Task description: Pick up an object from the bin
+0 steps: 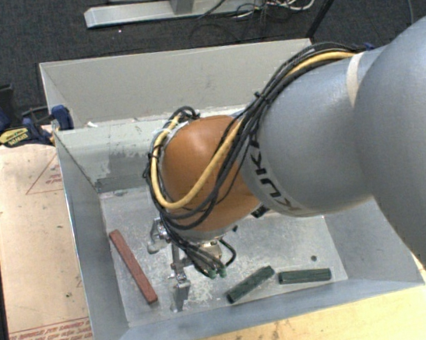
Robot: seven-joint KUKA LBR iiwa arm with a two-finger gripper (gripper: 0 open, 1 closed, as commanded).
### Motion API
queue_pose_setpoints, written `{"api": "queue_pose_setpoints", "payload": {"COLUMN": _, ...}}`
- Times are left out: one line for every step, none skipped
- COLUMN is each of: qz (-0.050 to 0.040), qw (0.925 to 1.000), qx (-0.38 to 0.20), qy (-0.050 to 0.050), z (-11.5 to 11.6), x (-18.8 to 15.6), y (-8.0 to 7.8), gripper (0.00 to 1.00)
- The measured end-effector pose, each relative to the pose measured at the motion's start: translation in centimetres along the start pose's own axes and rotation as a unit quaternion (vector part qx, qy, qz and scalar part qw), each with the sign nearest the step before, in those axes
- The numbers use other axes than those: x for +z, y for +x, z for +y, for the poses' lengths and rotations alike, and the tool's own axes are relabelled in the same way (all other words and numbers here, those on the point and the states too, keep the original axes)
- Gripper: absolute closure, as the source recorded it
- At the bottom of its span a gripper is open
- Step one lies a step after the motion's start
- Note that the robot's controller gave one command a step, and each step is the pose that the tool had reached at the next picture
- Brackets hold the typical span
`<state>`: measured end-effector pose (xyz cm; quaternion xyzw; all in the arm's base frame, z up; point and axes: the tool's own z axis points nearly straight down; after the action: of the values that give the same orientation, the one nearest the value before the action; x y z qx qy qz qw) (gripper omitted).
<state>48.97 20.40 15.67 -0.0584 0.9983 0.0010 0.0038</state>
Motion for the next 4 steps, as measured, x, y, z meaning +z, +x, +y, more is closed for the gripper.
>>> {"api": "queue_pose_setpoints", "payload": {"qz": 0.0042, "qw": 0.9845, "qx": -0.175, "qy": -0.001, "z": 3.4, "x": 2.0, "y": -3.2, "gripper": 0.0}}
{"api": "queue_pose_setpoints", "payload": {"qz": 0.0028, "qw": 0.9815, "qx": -0.192, "qy": -0.001, "z": 4.5, "x": 2.2, "y": -4.1, "gripper": 0.0}}
{"api": "queue_pose_setpoints", "payload": {"qz": 0.0026, "qw": 0.9337, "qx": -0.358, "qy": -0.001, "z": 3.9, "x": 7.2, "y": -4.3, "gripper": 0.0}}
{"api": "queue_pose_setpoints", "payload": {"qz": -0.0055, "qw": 0.9171, "qx": -0.399, "qy": -0.001, "z": 4.5, "x": 8.1, "y": -5.3, "gripper": 1.0}}
